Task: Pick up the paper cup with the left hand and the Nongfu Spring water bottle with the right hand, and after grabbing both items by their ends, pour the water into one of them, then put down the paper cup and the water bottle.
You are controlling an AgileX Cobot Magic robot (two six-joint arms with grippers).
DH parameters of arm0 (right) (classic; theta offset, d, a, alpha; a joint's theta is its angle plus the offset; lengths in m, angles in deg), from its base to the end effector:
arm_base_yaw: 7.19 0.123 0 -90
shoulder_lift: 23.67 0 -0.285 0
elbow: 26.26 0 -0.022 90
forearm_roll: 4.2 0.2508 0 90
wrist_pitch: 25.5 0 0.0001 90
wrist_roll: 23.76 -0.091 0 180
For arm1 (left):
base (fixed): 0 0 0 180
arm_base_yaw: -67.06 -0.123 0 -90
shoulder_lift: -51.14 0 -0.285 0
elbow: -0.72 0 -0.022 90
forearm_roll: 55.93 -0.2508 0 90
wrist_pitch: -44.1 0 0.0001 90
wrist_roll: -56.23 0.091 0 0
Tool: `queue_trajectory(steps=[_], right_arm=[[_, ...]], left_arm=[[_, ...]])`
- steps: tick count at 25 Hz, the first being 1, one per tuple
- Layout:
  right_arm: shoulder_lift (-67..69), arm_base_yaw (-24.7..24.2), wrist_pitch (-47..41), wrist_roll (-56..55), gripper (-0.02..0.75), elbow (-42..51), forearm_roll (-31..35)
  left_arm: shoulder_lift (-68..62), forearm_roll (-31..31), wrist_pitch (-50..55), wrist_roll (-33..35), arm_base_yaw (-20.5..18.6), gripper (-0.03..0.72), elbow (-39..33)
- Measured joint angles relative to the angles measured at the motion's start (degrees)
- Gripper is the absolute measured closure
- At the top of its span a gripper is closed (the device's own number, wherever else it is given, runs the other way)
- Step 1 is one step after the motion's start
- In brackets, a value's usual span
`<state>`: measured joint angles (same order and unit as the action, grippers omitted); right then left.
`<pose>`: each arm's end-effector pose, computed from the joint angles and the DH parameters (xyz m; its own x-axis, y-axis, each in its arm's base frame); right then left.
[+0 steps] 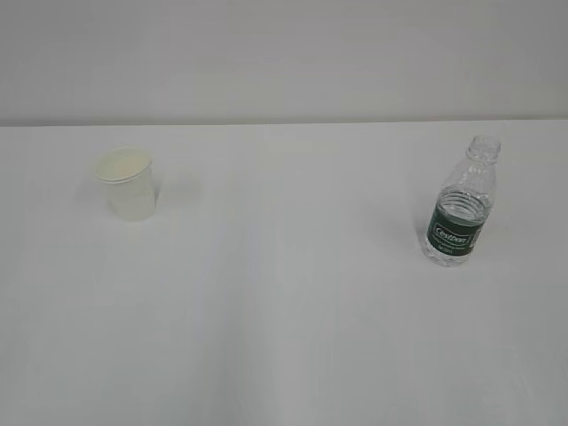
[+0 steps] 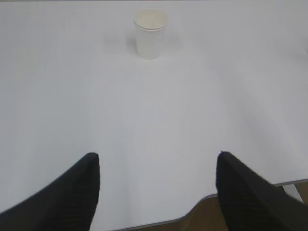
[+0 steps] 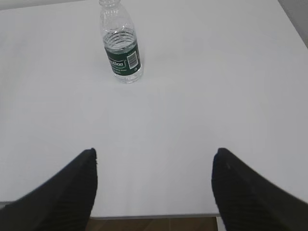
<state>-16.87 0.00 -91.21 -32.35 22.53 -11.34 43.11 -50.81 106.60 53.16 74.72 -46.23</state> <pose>-0.0098 -0.0116 0.2698 -0.5132 0.0337 -0.8576 0.0224 0.9994 0.0258 -0.0098 -0.0060 0.2829 -0.4730 -0.0317 -0.8805 0.1584 0.9800 -0.1204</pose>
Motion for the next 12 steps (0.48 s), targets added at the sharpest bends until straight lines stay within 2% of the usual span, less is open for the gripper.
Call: queue_trajectory(steps=[12], right_arm=[[0.0, 0.0, 0.0, 0.0, 0.183, 0.0, 0.0]], left_arm=[[0.0, -0.1, 0.0, 0.0, 0.0, 0.154, 0.0]])
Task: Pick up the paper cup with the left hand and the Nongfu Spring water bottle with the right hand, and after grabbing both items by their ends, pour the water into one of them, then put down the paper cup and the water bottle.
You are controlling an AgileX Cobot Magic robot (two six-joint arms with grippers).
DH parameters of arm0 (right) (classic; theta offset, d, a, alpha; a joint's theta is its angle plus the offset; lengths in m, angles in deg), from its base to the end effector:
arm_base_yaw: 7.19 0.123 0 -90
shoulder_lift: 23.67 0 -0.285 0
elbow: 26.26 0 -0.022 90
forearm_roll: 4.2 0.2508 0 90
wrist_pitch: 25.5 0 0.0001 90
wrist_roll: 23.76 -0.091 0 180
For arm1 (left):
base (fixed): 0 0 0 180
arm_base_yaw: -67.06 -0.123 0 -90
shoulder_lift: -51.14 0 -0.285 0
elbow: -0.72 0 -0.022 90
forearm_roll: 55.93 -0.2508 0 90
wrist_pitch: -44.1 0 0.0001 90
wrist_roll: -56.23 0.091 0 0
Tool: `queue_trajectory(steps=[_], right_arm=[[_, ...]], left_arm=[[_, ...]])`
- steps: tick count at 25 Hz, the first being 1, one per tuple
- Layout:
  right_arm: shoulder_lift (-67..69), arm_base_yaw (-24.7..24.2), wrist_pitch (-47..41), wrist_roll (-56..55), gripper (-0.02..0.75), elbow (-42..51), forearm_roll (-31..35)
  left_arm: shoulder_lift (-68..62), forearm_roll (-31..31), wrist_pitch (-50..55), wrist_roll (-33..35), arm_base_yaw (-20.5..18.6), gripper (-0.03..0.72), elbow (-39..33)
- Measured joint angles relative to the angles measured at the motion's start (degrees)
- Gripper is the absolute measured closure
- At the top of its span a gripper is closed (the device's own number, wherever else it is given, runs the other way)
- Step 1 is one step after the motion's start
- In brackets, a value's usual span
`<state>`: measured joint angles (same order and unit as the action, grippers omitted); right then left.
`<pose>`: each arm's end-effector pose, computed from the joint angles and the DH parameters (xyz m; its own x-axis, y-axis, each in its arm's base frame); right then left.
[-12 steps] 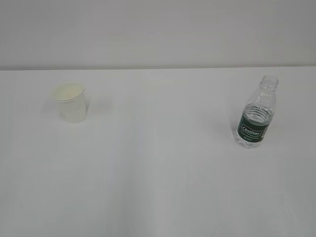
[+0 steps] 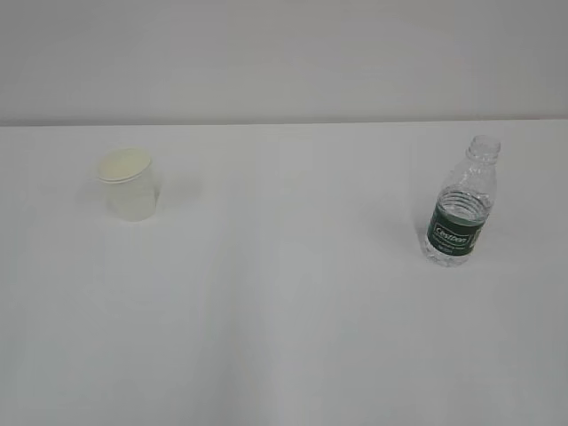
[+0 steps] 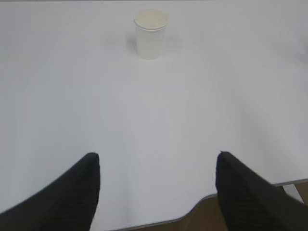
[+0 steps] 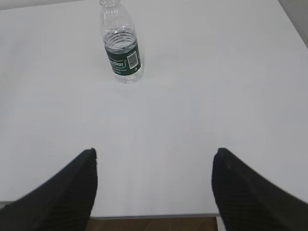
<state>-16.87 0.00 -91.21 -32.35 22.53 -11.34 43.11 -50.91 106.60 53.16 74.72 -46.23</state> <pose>-0.0098 -0.0116 0.2698 -0.5132 0.0337 -0.8576 0.0224 0.9994 0.0258 -0.0098 -0.0058 0.2829 -0.4728 -0.0309 -0.8806 0.1575 0.9803 -0.1190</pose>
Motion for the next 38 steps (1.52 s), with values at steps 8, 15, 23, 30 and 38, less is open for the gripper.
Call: queue_trajectory(steps=[8, 15, 23, 30, 38], right_arm=[[0.0, 0.0, 0.0, 0.0, 0.183, 0.0, 0.0], [0.0, 0.0, 0.0, 0.0, 0.183, 0.0, 0.0], [0.0, 0.0, 0.0, 0.0, 0.183, 0.0, 0.0], [0.0, 0.0, 0.3, 0.0, 0.183, 0.0, 0.0], [0.0, 0.0, 2.7, 5.8, 0.183, -0.8, 0.9]], left_arm=[[0.0, 0.0, 0.0, 0.0, 0.0, 0.154, 0.0], [0.0, 0.0, 0.0, 0.0, 0.0, 0.162, 0.0], [0.0, 0.0, 0.0, 0.0, 0.0, 0.164, 0.0], [0.0, 0.0, 0.0, 0.0, 0.0, 0.165, 0.0], [0.0, 0.0, 0.0, 0.0, 0.0, 0.165, 0.0]])
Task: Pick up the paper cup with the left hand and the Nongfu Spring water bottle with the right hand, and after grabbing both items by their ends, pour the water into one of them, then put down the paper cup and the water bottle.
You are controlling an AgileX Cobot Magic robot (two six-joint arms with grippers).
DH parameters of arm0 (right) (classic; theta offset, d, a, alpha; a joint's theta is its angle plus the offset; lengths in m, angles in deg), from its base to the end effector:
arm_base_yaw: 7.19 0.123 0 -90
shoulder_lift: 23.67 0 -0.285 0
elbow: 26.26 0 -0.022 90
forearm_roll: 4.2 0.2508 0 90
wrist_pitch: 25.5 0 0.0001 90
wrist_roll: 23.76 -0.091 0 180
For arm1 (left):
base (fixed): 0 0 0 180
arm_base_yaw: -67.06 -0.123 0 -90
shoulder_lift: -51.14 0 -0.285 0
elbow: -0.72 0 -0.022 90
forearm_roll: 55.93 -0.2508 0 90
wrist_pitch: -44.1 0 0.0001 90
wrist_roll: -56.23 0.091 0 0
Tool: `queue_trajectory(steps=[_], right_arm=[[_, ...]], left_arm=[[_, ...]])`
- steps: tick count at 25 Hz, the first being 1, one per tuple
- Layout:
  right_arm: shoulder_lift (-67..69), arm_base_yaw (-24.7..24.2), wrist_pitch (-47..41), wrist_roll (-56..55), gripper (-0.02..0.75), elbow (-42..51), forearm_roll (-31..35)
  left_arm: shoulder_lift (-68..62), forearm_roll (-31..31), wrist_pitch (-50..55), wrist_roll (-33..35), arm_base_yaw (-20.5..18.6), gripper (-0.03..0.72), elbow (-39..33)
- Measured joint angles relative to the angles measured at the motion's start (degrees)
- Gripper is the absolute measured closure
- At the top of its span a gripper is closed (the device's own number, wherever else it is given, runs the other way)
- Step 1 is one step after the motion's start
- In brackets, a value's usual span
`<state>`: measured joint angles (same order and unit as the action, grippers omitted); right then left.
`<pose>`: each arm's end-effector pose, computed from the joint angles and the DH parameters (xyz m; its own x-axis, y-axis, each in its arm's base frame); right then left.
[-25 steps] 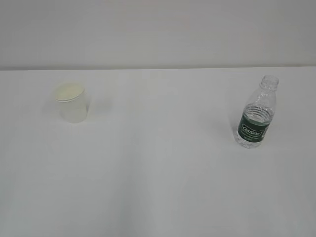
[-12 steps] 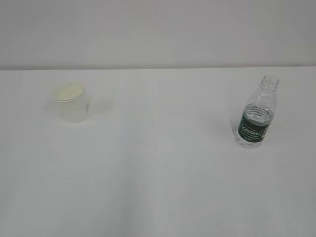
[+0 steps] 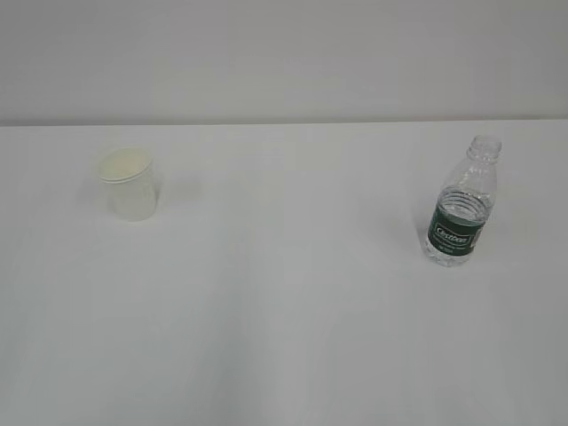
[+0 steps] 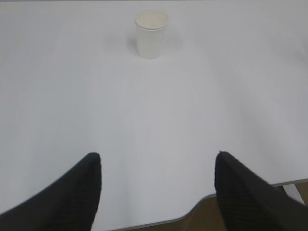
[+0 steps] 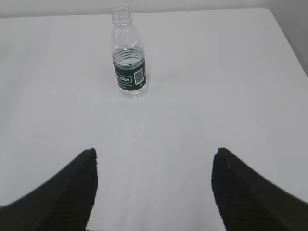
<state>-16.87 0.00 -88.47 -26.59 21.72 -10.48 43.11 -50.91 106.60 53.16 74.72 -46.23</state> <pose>-0.0094 -0.0101 0.2773 -0.4598 -0.0586 -0.8861 -0.0392 0.9982 -0.0457 -0.0098 -0.0058 0.2829 -0.4728 -0.0309 -0.8806 0.1575 0.9803 -0.1190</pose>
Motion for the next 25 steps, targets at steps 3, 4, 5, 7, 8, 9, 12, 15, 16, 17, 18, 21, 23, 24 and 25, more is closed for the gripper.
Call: queue_trajectory(steps=[3, 4, 5, 7, 8, 9, 12, 15, 16, 17, 18, 21, 23, 24, 25], right_arm=[[0.0, 0.0, 0.7, 4.9, 0.183, 0.0, 0.8], [0.0, 0.0, 0.8, 6.4, 0.183, 0.0, 0.9], [0.0, 0.0, 1.3, 7.4, 0.183, 0.0, 1.0], [0.0, 0.0, 2.1, 8.6, 0.183, -0.1, 1.1], [0.0, 0.0, 2.7, 8.9, 0.183, -0.1, 1.2], [0.0, 0.0, 3.3, 9.1, 0.183, -0.1, 1.3], [0.0, 0.0, 4.2, 9.3, 0.183, -0.1, 1.6], [0.0, 0.0, 4.7, 9.4, 0.183, -0.2, 1.7], [0.1, 0.0, 4.8, 9.4, 0.183, -0.2, 1.7], [0.4, 0.0, 5.1, 9.4, 0.183, -0.2, 1.7], [1.1, 0.0, 5.6, 9.4, 0.183, -0.2, 1.7], [2.8, 0.0, 7.8, 9.4, 0.183, -0.2, 1.7], [4.1, 0.0, 9.3, 9.6, 0.183, -0.2, 1.7], [4.9, 0.0, 9.9, 9.6, 0.183, -0.2, 1.7], [5.8, 0.0, 10.6, 9.6, 0.183, -0.2, 1.7]], left_arm=[[0.0, 0.0, 0.0, 0.0, 0.0, 0.165, 0.0], [0.0, 0.0, 0.0, 0.0, 0.0, 0.165, 0.0], [0.0, 0.0, 0.0, 0.0, 0.0, 0.165, 0.0], [0.0, 0.0, 0.0, 0.1, 0.0, 0.165, 0.0], [0.0, 0.0, 0.0, 0.1, 0.0, 0.165, 0.0], [0.0, 0.0, 0.0, 0.1, 0.0, 0.165, 0.0], [0.0, -0.1, -0.2, 0.1, 0.0, 0.165, 0.0], [-0.2, 0.2, -1.9, 0.1, 0.0, 0.165, 1.0], [-0.8, 0.3, -2.5, 0.1, 0.0, 0.165, 1.2], [-1.7, 0.3, -3.1, 0.2, 0.0, 0.165, 1.4], [-3.0, 0.3, -3.6, 0.2, 0.0, 0.165, 1.5], [-6.6, 0.6, -7.6, 0.3, 0.0, 0.165, 1.5], [-8.8, 0.7, -11.7, 0.5, 0.0, 0.165, 1.5], [-10.0, 0.7, -13.7, 0.6, 0.0, 0.165, 1.5], [-11.1, 0.7, -15.2, 0.7, 0.0, 0.165, 1.5]])
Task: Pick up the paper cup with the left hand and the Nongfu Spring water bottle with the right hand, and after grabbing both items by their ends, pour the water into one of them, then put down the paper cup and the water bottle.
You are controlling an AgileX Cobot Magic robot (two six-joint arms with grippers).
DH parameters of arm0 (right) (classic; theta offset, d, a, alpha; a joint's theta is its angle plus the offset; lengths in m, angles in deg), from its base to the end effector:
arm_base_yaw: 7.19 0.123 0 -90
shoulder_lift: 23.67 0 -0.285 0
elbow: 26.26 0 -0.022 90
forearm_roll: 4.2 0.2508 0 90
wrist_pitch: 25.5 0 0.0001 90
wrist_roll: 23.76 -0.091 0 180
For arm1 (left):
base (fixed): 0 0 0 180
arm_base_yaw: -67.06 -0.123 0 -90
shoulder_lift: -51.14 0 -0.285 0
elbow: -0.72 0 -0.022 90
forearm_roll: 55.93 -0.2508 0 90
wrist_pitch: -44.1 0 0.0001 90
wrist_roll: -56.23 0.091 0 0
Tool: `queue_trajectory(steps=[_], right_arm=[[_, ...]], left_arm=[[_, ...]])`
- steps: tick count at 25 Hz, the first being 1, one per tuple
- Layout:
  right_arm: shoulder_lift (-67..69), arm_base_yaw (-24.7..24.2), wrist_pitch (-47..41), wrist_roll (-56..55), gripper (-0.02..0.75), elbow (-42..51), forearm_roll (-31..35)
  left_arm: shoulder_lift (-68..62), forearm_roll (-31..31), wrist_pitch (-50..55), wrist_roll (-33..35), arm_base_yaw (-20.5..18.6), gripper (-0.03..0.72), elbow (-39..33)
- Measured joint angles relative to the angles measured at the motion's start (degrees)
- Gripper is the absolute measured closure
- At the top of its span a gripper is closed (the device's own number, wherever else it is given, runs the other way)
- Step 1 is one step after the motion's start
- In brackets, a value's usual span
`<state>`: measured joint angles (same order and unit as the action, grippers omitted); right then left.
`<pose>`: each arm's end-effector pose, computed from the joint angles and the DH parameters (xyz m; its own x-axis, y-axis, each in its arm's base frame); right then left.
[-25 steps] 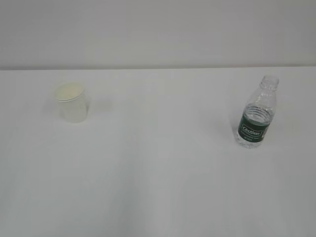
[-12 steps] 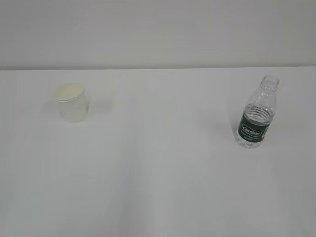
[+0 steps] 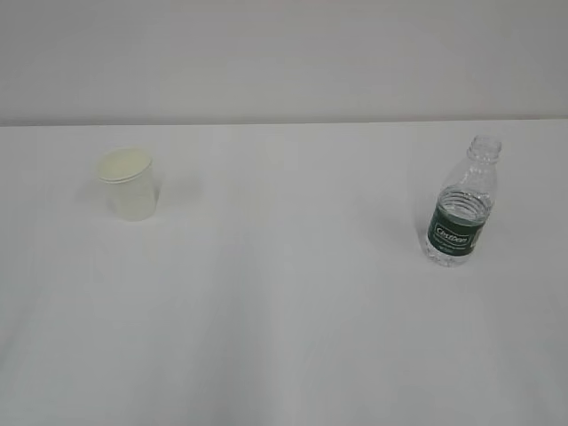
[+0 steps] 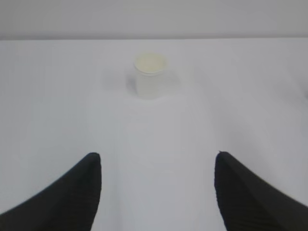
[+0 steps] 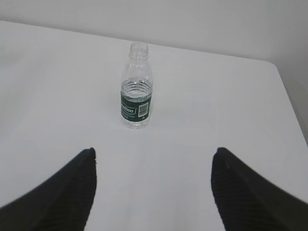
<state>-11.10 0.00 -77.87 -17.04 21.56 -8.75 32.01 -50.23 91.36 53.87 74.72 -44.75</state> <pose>0.0134 -0.0041 0.2930 -0.3661 -0.2122 -0.9061 -0.1296 0.9758 -0.1762 0.0310 -0.0109 0.3102 -0.3863 -0.0573 -0.9206 0.1591 0.9790 -0.1277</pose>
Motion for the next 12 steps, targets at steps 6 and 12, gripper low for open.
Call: queue_trajectory(steps=[6, 12], right_arm=[[4.2, 0.0, 4.9, 0.0, 0.183, 0.0, 0.3], [8.3, 0.0, 10.0, 0.0, 0.183, 0.0, 0.6]], left_arm=[[-7.4, 0.1, -8.5, 1.1, 0.0, 0.165, 0.0], [-12.9, 0.1, -14.9, 1.4, 0.0, 0.165, 0.0]])
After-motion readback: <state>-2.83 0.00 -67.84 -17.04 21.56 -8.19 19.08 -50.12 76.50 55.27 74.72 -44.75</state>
